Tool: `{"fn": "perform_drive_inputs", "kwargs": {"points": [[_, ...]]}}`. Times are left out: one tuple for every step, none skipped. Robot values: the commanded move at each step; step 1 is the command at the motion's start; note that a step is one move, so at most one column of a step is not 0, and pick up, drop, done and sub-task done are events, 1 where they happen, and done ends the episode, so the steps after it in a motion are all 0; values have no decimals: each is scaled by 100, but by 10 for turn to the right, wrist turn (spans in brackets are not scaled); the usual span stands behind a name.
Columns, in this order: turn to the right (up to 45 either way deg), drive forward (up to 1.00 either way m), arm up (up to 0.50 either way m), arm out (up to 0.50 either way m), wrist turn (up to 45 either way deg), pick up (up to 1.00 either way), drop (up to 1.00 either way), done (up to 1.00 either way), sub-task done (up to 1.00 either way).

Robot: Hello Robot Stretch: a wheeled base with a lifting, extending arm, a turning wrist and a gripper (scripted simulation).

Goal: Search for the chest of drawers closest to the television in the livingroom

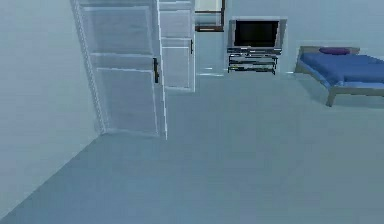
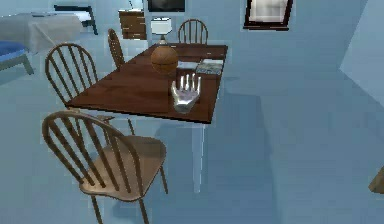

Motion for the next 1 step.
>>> {"fn": "perform_drive_inputs", "kwargs": {"points": [[-60,0,0,0,0,0,0,0,0]]}}
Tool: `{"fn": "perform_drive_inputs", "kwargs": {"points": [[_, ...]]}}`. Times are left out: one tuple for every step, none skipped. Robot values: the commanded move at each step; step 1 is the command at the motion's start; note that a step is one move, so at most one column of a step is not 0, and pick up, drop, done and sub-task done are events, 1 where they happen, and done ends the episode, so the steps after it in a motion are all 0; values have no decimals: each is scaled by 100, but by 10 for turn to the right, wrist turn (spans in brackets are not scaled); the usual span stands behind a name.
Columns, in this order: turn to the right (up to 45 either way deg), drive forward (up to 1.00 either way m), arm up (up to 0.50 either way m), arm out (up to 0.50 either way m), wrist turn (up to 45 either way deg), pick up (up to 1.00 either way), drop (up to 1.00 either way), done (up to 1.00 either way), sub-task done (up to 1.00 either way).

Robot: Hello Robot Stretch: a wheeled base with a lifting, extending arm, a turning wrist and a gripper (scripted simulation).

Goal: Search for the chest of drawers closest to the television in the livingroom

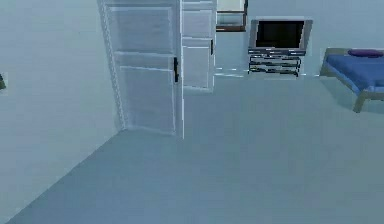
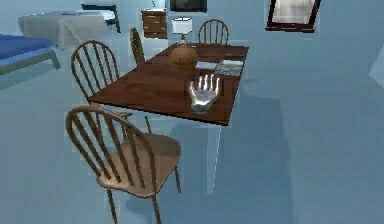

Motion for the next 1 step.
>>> {"fn": "perform_drive_inputs", "kwargs": {"points": [[0,10,0,0,0,0,0,0,0]]}}
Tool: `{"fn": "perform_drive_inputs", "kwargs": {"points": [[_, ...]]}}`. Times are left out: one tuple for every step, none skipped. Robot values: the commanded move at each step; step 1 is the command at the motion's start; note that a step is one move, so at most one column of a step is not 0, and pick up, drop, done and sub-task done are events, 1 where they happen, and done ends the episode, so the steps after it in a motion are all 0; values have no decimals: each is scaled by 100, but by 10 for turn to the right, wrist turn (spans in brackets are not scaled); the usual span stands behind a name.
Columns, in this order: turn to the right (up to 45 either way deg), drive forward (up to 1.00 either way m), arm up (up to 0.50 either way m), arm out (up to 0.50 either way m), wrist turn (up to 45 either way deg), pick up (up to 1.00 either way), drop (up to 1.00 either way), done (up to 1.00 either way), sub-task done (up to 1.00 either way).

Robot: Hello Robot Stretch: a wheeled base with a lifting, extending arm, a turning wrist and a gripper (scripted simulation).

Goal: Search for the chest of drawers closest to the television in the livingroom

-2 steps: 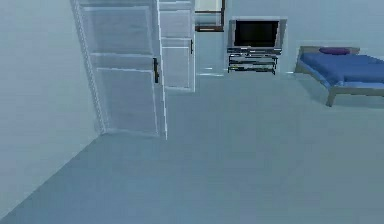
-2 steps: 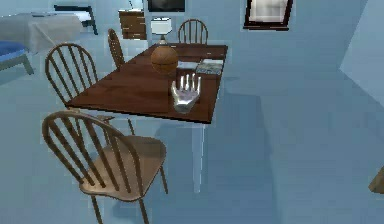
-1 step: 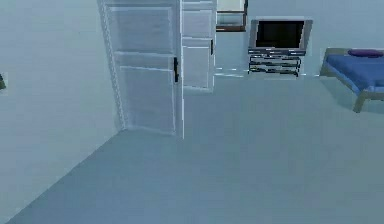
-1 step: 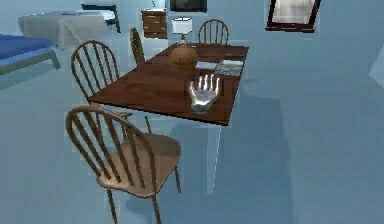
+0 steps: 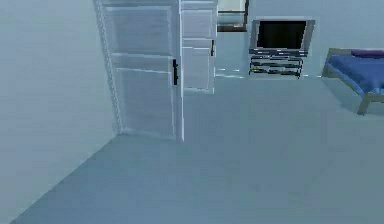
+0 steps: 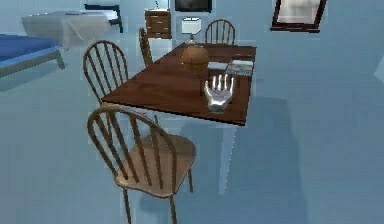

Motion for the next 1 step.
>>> {"fn": "perform_drive_inputs", "kwargs": {"points": [[120,0,0,0,0,0,0,0,0]]}}
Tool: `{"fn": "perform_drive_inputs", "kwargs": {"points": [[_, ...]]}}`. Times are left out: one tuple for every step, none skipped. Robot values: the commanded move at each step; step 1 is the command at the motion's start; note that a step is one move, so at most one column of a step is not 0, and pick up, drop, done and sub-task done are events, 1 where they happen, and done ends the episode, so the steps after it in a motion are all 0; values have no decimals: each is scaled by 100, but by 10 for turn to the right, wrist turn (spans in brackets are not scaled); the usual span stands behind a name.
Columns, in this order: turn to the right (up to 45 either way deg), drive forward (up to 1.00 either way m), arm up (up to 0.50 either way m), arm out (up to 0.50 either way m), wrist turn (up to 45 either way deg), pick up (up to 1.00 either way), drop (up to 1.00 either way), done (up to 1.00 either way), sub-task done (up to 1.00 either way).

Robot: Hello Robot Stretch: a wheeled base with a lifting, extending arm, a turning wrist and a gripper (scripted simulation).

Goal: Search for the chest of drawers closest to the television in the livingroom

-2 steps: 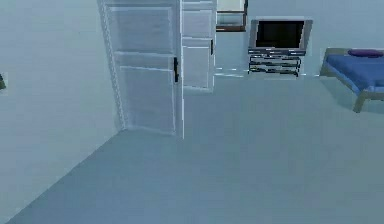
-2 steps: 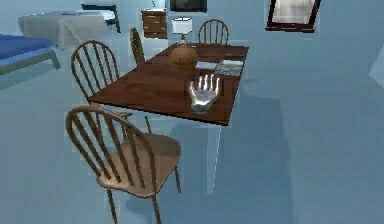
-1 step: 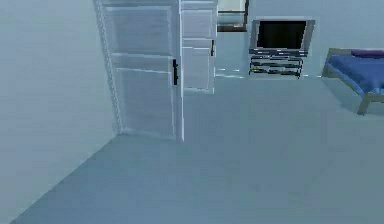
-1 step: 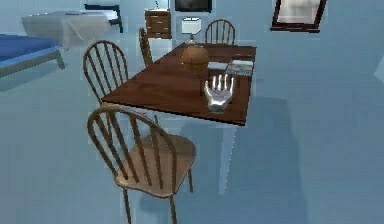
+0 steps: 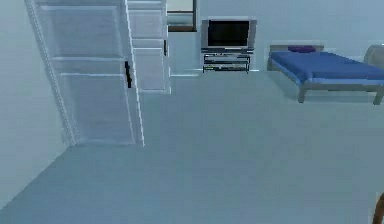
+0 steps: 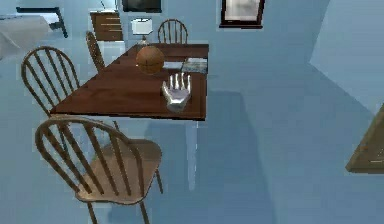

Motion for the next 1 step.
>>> {"fn": "perform_drive_inputs", "kwargs": {"points": [[0,100,0,0,0,0,0,0,0]]}}
